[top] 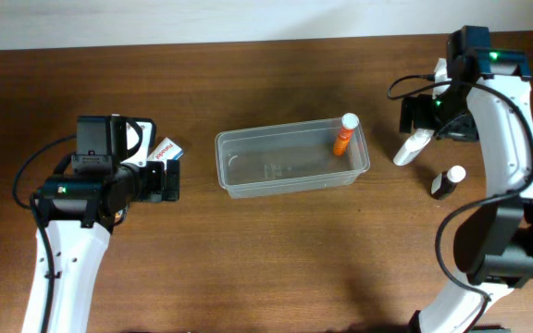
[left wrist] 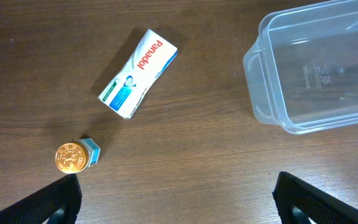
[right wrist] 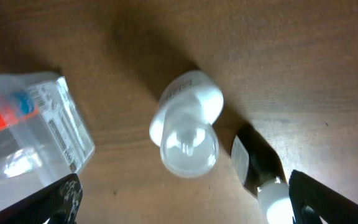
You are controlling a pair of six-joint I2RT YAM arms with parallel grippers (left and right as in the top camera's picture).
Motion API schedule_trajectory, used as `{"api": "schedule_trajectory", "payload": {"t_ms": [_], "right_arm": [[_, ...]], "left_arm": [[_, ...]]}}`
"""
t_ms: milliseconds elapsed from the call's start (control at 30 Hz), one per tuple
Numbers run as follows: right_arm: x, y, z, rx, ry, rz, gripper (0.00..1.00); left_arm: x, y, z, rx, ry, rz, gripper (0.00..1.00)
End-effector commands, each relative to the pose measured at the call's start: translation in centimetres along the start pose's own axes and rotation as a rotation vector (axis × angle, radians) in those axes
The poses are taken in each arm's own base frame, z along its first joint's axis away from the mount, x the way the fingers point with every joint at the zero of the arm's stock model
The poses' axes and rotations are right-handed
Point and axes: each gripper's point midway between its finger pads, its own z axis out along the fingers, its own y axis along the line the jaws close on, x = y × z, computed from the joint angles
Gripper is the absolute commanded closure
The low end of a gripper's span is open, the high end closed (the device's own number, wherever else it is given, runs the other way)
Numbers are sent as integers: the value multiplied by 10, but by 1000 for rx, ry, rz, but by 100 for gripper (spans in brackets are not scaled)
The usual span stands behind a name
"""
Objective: Pack container
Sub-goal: 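Grasp the white Calamine bottle with the right gripper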
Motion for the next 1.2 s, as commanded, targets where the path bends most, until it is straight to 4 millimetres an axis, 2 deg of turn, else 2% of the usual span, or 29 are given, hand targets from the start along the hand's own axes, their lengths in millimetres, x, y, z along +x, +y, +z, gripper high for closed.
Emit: {"api": "schedule_trajectory", "payload": {"t_ms": [0,33,133,200,267,433,600,667,867,967,1167], "right_arm": [[-2,-2,17,-6,26,-1,1],[-2,-2,20,-6,32,-5,1],[-2,-2,27,-5,46,-8,13],[-4,-2,31,-5,47,-7,30],[-5,-3,35,-5,50,-6,38],[-3,-3,47,-3,79,-6,43],[-3,-3,56,-3,94,-6,53],[-4,-3,56,-3,92,-6,62],[-5,-3,56,-3,88,-6,68],[-5,-3,56,-3,88,-6,75],[-5,-3,56,-3,88,-6,79]], "left_arm": [[-5,2,-3,-2,-13,7,1],[-5,2,-3,-2,-12,8,1],[-4,2,-3,-2,-6,7,1],[-2,1,-3,-2,-2,7,1],[-2,2,-3,-2,0,7,1],[-2,1,-3,-2,-1,7,1],[-2,1,-3,-2,-1,7,1],[-2,1,-3,-2,-1,7,1],[-2,1,-3,-2,-1,7,1],[-2,2,-3,-2,-1,7,1],[-2,2,-3,-2,-1,7,1]]}}
